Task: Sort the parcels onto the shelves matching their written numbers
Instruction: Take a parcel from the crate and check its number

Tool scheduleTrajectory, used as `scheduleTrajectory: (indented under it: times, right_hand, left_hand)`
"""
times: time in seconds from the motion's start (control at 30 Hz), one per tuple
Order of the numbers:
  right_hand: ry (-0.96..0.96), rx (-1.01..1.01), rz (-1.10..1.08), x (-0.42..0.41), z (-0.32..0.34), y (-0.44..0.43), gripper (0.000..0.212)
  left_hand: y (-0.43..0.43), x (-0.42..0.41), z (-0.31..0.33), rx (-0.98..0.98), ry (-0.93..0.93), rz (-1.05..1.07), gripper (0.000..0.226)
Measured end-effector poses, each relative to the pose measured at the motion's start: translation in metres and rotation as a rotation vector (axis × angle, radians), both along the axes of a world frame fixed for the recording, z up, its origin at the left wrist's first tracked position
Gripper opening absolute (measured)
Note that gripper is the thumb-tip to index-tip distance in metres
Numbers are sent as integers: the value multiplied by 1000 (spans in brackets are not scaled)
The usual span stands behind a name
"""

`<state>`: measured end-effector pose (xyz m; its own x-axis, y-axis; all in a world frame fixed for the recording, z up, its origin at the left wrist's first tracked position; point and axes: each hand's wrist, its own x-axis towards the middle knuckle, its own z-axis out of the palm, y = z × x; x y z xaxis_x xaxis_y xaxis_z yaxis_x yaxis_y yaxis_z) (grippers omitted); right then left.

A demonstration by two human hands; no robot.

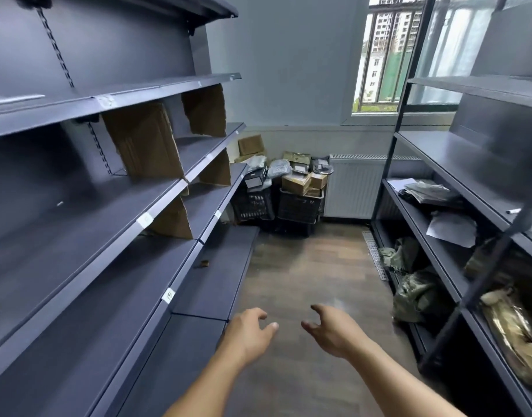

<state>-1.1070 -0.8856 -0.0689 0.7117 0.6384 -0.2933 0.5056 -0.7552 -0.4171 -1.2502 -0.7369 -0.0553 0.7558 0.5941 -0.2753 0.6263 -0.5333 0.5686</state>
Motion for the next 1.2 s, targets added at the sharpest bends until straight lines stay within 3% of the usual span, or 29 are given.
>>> scheduleTrajectory:
  times: [0.37,0.77,1.2]
  right_hand:
    - [24,41,-100,134,-4,60,62]
    - [-31,51,-233,303,23,183,60]
    - [22,47,-239,502,-8,273,61]
  left_hand:
    - [68,154,-9,-1,24,-105,53]
    - [205,345,4,5,-48,-199,51]
    - [296,536,-4,-23,-7,-190,47]
